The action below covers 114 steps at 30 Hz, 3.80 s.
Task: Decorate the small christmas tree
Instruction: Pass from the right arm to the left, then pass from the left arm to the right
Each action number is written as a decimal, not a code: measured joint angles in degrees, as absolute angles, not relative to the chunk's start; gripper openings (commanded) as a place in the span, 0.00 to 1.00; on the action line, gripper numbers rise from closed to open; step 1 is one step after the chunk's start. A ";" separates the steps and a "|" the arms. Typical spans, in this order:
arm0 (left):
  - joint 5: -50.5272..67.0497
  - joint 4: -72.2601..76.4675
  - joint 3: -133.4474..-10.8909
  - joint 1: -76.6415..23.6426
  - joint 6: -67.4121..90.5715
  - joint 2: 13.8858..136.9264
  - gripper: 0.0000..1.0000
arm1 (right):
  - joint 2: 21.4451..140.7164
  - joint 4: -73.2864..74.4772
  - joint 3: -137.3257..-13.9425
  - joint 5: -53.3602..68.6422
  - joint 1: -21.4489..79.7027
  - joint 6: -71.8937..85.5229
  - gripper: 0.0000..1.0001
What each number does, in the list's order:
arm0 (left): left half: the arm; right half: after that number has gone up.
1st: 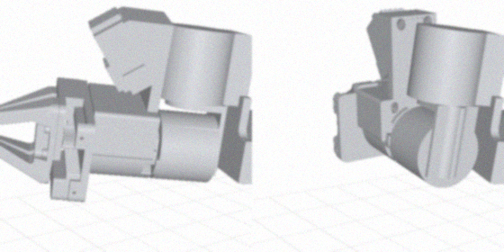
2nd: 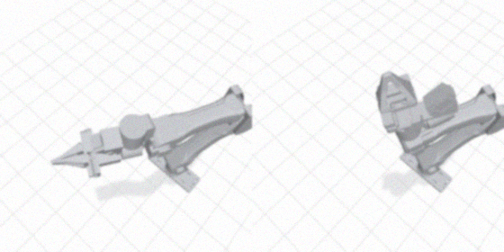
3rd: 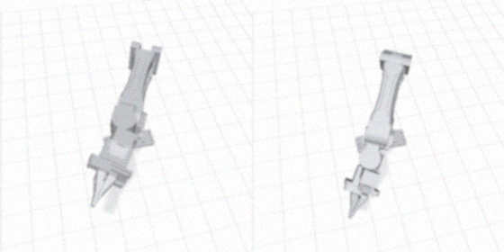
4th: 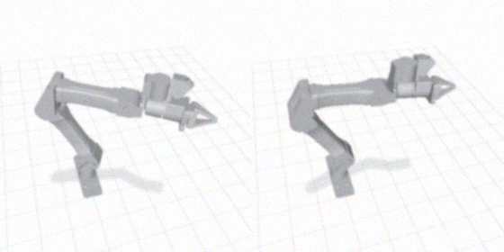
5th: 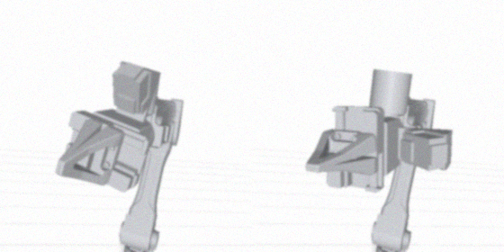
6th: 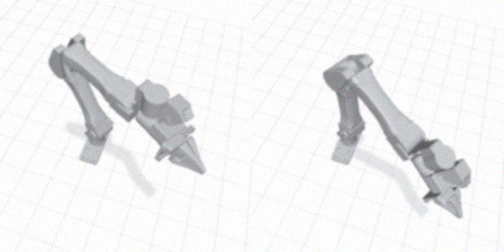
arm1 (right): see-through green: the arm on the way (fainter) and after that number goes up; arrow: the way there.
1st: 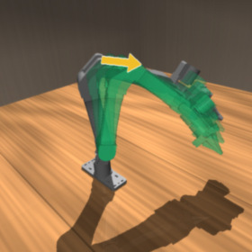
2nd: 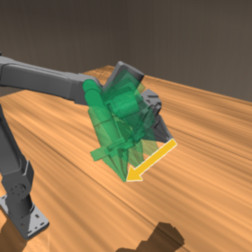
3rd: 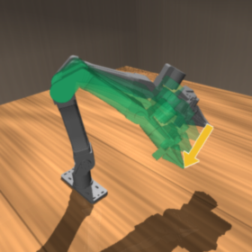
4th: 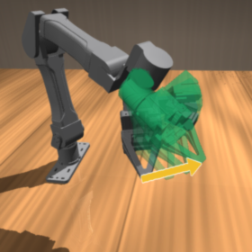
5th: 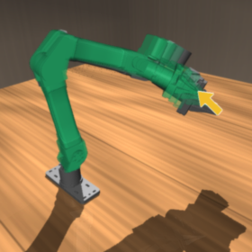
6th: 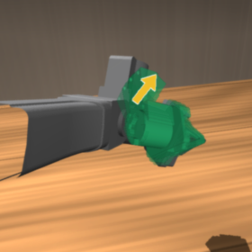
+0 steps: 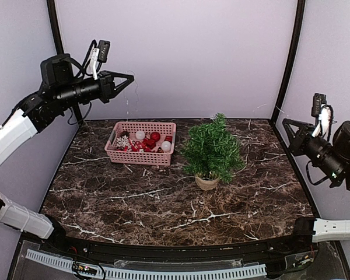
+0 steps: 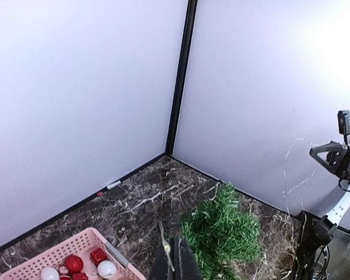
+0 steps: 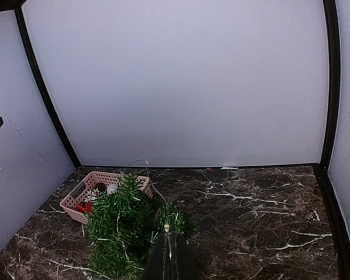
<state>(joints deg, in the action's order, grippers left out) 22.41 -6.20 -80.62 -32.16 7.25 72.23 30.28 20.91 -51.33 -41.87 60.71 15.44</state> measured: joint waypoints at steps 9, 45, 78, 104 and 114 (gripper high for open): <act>23.11 -8.80 -91.42 -32.14 6.46 68.34 0.00 | 30.17 25.65 -50.24 -35.68 60.71 22.13 0.00; 42.72 4.71 -54.98 -32.16 23.94 65.95 0.05 | 42.44 26.52 -54.70 -13.34 60.99 31.09 0.89; 34.13 11.11 -53.80 -32.16 28.97 66.70 0.07 | 106.04 -7.38 -80.97 4.34 76.88 32.45 0.21; 23.94 1.76 -55.22 -32.16 20.69 63.24 0.83 | 74.52 -5.85 -65.98 -33.17 76.66 25.65 0.00; 20.23 -1.19 -37.78 -32.99 27.66 53.89 0.84 | 69.78 -4.56 -59.31 -46.44 76.49 23.53 0.00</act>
